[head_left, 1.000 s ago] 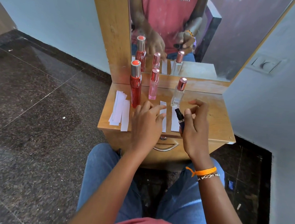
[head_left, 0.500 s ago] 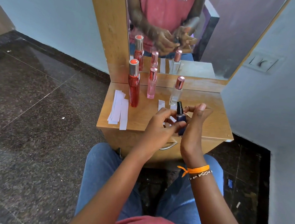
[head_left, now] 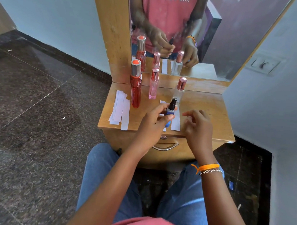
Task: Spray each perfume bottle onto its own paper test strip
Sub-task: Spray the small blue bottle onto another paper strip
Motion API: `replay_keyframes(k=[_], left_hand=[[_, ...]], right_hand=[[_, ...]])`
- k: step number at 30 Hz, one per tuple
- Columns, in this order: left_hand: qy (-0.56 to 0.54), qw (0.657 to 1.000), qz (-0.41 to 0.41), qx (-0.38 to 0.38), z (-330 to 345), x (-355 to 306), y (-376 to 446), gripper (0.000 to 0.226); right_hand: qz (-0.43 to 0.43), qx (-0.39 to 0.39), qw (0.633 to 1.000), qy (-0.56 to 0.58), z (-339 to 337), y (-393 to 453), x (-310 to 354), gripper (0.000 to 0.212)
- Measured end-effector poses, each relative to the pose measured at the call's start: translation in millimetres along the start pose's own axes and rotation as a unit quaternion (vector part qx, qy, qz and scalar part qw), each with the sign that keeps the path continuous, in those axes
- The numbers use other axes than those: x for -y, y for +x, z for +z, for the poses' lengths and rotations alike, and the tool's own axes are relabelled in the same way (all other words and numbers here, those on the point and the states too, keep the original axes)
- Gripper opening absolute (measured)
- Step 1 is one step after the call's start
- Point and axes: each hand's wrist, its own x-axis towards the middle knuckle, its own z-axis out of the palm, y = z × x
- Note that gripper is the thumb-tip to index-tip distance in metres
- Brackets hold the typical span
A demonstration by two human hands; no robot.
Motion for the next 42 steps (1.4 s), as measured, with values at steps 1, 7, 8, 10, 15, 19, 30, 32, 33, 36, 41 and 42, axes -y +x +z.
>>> replay_keyframes(k=[1, 7, 8, 10, 15, 19, 30, 32, 33, 36, 41, 42], left_hand=[[0.013, 1.000, 0.000, 0.003, 0, 1, 0, 0.025], [0.087, 0.996, 0.021, -0.003, -4, 1, 2, 0.030], [0.091, 0.996, 0.024, -0.003, -4, 1, 1, 0.030], [0.099, 0.995, 0.026, -0.003, -4, 2, 0, 0.029], [0.070, 0.997, 0.017, -0.001, -4, 3, -1, 0.025], [0.025, 1.000, 0.016, 0.005, -2, -1, -2, 0.020], [-0.110, 0.992, -0.062, -0.003, -4, -4, -6, 0.021], [-0.107, 0.992, -0.062, 0.004, -1, -5, -6, 0.019], [-0.105, 0.993, -0.061, 0.007, -1, -5, -5, 0.019], [-0.109, 0.992, -0.062, 0.010, -1, -7, -5, 0.020], [-0.060, 0.994, -0.093, -0.015, 0, -2, -6, 0.016], [-0.029, 0.996, -0.077, -0.022, -2, 0, -5, 0.017]], right_hand=[[-0.004, -0.019, 1.000, 0.020, -4, 2, 3, 0.020], [-0.022, -0.025, 0.947, 0.319, -34, 16, 40, 0.028], [-0.022, -0.004, 0.950, 0.312, -34, 17, 43, 0.027], [-0.012, 0.029, 0.957, 0.288, -32, 18, 44, 0.025], [-0.003, 0.054, 0.958, 0.282, -33, 15, 39, 0.026], [-0.030, 0.086, 0.962, 0.259, -35, 15, 39, 0.030], [-0.115, 0.149, 0.980, 0.069, -1, -9, 27, 0.103], [-0.121, 0.103, 0.985, 0.061, -3, -10, 27, 0.098], [-0.125, 0.088, 0.986, 0.059, -4, -10, 27, 0.096], [-0.125, 0.074, 0.988, 0.048, -8, -9, 30, 0.092], [-0.095, 0.203, 0.974, 0.033, -18, 0, 29, 0.095], [-0.090, 0.204, 0.973, 0.058, -21, 3, 30, 0.084]])
